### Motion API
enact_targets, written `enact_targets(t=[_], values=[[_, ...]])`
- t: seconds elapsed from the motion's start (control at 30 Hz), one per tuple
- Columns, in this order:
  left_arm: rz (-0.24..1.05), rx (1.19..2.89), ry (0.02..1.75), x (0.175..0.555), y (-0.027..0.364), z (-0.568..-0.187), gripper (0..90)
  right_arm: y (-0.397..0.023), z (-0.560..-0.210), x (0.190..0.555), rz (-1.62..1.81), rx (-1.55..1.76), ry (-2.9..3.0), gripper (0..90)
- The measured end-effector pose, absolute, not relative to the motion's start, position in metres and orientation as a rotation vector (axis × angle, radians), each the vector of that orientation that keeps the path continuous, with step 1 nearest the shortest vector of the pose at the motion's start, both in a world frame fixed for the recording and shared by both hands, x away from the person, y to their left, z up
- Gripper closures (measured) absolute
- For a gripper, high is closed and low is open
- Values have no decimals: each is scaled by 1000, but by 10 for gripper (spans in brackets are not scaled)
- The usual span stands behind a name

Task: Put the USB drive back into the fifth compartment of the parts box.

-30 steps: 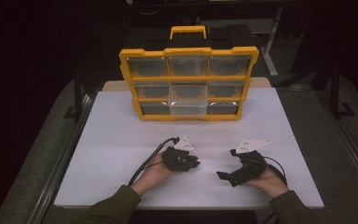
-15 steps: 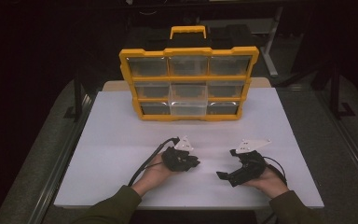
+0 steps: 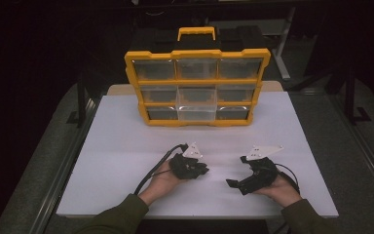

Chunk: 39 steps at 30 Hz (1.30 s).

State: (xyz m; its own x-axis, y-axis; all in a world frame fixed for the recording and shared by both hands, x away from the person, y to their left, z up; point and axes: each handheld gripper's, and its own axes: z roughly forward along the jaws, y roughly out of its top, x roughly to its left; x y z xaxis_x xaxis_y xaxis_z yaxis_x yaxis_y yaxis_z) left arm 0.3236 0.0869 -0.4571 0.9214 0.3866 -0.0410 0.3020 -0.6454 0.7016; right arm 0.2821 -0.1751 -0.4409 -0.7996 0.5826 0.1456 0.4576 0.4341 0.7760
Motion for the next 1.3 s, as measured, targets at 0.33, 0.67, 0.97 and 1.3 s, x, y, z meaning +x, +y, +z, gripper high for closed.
enact_targets(t=[0.33,0.67,0.97,1.3], values=[[123,2294,509,328,93,-453,794,-175,-441,282,1304,922,2534,0],[131,2267,535,332,103,-444,794,-176,-440,281,1305,922,2533,0],[139,2248,555,336,110,-439,794,-176,-440,281,1305,923,2533,0],[139,2240,577,340,121,-435,794,-176,-440,281,1306,922,2534,0]])
